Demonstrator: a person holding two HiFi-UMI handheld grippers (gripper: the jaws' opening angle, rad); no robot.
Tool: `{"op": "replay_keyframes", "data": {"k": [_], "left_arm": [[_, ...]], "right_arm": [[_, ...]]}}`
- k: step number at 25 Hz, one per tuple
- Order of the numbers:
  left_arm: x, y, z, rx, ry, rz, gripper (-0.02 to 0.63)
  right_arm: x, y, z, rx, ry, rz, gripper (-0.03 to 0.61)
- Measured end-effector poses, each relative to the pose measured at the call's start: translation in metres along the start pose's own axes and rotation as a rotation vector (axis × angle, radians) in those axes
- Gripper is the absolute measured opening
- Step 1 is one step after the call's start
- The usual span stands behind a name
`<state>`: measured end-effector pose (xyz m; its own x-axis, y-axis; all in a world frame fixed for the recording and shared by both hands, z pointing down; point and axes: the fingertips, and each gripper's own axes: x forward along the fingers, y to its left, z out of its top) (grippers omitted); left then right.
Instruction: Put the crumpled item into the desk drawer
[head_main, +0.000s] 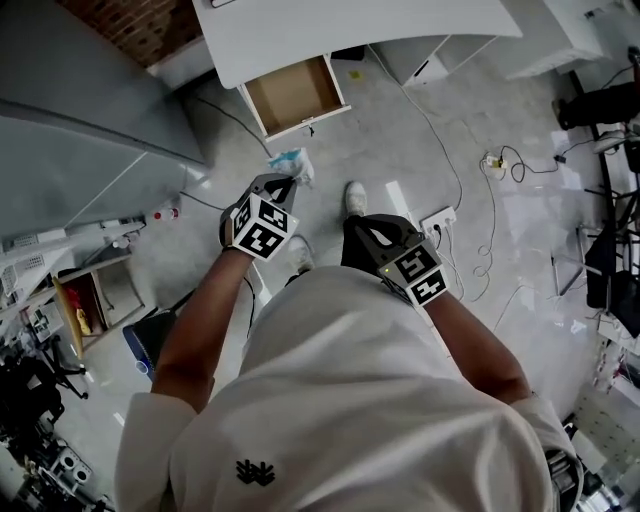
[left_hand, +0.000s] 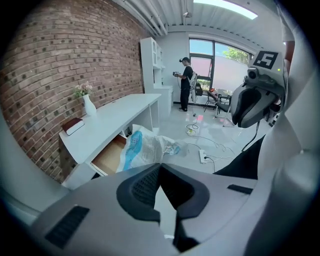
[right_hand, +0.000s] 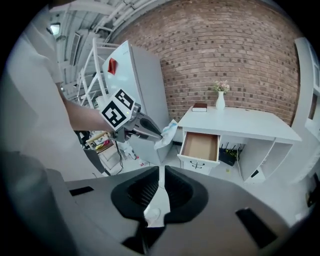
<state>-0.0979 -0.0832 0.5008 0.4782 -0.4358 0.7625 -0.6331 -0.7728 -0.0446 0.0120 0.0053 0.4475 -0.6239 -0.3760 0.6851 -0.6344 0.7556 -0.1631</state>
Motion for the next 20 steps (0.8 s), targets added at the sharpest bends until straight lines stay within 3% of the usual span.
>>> {"op": "replay_keyframes", "data": {"k": [11, 20], "left_arm": [[0.156, 0.104, 0.076, -0.085, 0.125, 0.137, 0.025], [0.299, 0.166, 0.089, -0.096, 0.257, 0.184, 0.025]], "right_arm": [[0.04, -0.183, 0.046, -0.021, 0.02, 0.14, 0.057], [0.061, -0.3, 0.035, 0.078, 0.083, 0.182, 0.057]]}}
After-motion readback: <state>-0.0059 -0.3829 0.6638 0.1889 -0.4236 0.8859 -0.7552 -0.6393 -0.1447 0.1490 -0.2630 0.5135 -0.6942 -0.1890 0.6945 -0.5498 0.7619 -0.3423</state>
